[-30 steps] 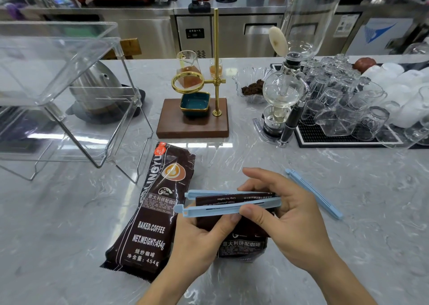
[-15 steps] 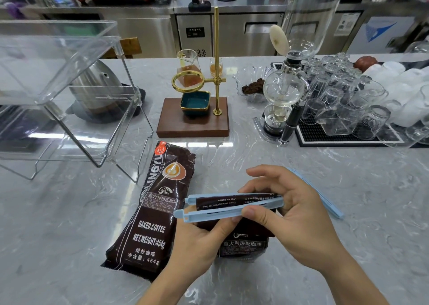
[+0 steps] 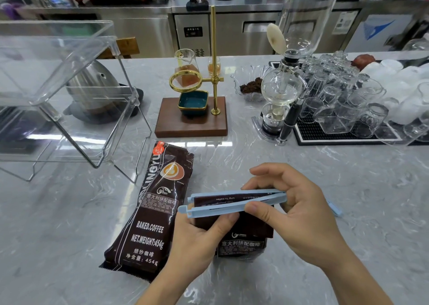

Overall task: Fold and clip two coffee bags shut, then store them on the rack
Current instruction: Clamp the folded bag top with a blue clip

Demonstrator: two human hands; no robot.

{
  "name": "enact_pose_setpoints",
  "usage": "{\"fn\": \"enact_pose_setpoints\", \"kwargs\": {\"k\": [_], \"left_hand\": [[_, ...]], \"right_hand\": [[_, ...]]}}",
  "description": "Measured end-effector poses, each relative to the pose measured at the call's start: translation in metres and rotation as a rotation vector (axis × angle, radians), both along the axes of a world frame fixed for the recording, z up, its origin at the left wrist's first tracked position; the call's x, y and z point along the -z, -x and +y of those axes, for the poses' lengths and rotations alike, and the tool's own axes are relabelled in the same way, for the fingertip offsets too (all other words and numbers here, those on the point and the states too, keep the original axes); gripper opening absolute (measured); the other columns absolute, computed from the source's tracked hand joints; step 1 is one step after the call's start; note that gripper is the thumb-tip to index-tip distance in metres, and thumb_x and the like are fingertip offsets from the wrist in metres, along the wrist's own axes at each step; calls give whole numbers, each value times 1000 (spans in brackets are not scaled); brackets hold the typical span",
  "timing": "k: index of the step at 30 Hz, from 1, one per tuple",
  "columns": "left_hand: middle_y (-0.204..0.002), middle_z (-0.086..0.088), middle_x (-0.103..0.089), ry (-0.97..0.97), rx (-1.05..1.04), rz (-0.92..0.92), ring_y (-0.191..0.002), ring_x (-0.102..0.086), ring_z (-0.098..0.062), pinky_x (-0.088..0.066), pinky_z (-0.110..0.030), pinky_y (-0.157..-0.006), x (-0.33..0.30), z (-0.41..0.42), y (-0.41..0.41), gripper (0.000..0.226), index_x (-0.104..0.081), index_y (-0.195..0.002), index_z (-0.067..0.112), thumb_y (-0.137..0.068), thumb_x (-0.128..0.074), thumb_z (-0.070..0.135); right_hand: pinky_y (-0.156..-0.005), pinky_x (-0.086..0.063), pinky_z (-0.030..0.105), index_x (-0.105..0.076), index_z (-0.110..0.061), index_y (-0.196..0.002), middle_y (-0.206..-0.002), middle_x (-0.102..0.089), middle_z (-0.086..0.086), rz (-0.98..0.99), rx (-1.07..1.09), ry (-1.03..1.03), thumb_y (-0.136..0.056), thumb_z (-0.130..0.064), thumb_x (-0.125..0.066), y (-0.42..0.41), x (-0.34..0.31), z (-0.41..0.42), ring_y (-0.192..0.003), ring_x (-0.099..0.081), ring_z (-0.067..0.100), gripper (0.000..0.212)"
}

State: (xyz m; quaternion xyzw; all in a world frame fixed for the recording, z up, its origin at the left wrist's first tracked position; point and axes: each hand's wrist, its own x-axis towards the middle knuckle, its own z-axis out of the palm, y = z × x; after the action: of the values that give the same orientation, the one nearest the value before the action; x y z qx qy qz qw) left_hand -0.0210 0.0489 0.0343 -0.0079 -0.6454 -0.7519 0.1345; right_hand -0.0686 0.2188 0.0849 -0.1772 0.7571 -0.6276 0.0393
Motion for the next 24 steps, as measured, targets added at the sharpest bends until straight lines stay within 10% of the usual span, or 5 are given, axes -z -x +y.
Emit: {"fn": "enact_pose_setpoints", "kwargs": {"k": [15, 24], "left_hand": [[-92, 14, -81, 6, -21, 0, -88, -76, -2, -57, -13, -74, 0, 1, -3, 21, -81, -96, 35, -82, -75, 20], [-93, 10, -82, 1, -28, -9, -88, -77, -4, -57, -14, -74, 2, 1, -2, 17, -81, -94, 31, -81, -76, 21]], "right_hand": [[-76, -57, 34, -62, -37, -109, -97, -77, -3, -42, 60, 46, -75, -20, -81, -8, 2, -1, -90, -73, 19, 43], [-75, -56, 23, -63, -36, -106, -96, -78, -4, -48, 66, 43, -74, -18, -81, -11, 4, -6, -88, -74, 17, 41]]}}
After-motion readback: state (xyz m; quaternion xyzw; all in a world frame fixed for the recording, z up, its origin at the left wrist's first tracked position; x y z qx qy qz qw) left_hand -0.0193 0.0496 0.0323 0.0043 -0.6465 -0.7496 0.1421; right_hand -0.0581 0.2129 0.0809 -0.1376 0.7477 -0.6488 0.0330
